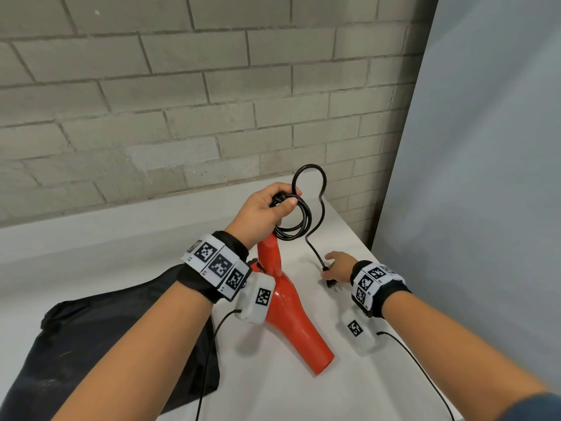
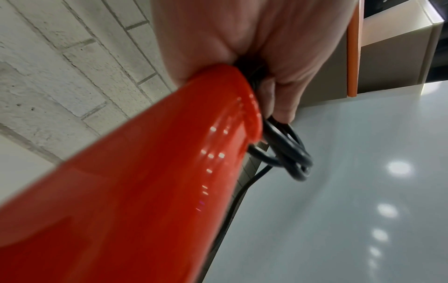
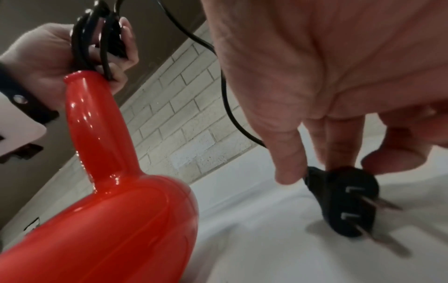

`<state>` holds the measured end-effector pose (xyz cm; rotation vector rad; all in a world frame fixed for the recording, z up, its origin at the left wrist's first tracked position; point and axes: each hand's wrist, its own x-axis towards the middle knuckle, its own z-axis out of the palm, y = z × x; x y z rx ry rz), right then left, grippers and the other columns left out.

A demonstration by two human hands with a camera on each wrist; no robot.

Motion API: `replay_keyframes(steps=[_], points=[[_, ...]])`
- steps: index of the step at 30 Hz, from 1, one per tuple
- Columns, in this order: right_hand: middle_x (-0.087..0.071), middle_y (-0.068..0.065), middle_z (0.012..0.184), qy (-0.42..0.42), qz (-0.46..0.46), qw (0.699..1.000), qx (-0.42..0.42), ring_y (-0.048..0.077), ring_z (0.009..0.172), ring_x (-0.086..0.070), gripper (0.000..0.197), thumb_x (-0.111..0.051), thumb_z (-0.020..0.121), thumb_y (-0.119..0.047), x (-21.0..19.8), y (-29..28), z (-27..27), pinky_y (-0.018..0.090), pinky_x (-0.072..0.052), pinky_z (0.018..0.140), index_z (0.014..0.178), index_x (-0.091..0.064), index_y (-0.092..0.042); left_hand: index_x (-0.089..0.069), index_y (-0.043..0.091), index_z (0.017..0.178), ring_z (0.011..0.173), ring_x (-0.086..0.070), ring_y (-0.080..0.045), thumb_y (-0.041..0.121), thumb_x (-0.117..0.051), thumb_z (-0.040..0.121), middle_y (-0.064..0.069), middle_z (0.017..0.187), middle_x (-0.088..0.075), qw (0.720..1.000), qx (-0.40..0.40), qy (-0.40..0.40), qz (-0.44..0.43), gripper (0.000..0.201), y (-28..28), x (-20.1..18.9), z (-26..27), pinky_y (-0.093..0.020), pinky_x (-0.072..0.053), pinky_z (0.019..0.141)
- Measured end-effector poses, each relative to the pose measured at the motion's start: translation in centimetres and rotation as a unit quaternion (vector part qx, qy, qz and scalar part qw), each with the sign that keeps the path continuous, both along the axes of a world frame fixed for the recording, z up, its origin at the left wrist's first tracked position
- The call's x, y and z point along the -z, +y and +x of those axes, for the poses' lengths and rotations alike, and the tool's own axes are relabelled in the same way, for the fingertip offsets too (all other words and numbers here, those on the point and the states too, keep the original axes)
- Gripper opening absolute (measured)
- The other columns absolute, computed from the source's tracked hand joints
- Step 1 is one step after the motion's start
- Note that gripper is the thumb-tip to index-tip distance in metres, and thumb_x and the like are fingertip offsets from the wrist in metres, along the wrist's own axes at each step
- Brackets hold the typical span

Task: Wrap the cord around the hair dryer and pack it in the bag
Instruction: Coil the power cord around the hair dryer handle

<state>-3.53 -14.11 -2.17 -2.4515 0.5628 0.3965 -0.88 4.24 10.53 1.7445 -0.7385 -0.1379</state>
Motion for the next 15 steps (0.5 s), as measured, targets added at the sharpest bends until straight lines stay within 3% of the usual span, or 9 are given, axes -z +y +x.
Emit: replay_keyframes(steps=[4,6,8,11,15], points=[[-0.063,0.013,0.099,-0.022,0.042,0.999,0.008,0.022,0.084,-0.060,0.019,-0.057,0.084,-0.002,0.3,-0.3,0.4,0.031,-0.052,0.088,0.100,-0.064,-0.011,-0.057,0.022,0.092,0.050,-0.042,0.001,0.010,-0.048,0.091,0.009,0.070,-0.049,1.000,0.006,0.008,-0.015,0.015,-0.1,0.1,0.2,-0.013,-0.038,0.053],[-0.060,0.010,0.086,-0.078,0.073,0.993,0.043,0.022,0.071,-0.060,0.021,-0.050,0.084,0.004,-0.1,-0.8,0.5,0.034,-0.057,0.076,0.078,-0.059,-0.015,-0.055,0.022,0.088,0.043,-0.040,0.001,0.009,-0.046,0.092,0.008,0.068,-0.050,0.999,0.010,0.018,-0.031,0.017,-0.2,0.2,0.3,-0.011,-0.036,0.050],[-0.058,0.009,0.080,-0.163,0.128,0.976,0.066,0.022,0.068,-0.058,0.028,-0.048,0.084,0.006,-1.2,-1.2,0.4,0.025,-0.055,0.064,0.068,-0.054,-0.017,-0.054,0.022,0.087,0.041,-0.040,0.001,0.008,-0.045,0.092,0.006,0.070,-0.051,0.999,0.010,0.019,-0.033,0.018,-0.3,0.2,0.5,-0.011,-0.035,0.049],[-0.056,0.003,0.072,-0.282,0.247,0.924,0.071,0.018,0.072,-0.055,0.036,-0.047,0.082,0.015,-4.4,-1.2,-0.2,0.009,-0.047,0.055,0.067,-0.050,-0.017,-0.055,0.025,0.085,0.041,-0.038,0.000,0.010,-0.046,0.092,0.004,0.072,-0.052,0.999,0.004,0.019,-0.027,0.019,-0.7,0.4,0.8,-0.018,-0.036,0.053],[-0.053,0.000,0.076,-0.439,0.346,0.825,0.083,0.010,0.074,-0.053,0.037,-0.047,0.082,0.018,-9.5,-0.3,-1.2,0.012,-0.048,0.064,0.073,-0.050,-0.017,-0.055,0.028,0.082,0.042,-0.037,-0.001,0.013,-0.047,0.092,0.001,0.069,-0.048,1.000,-0.008,0.011,-0.023,0.020,-1.0,0.7,1.2,-0.026,-0.036,0.056]])
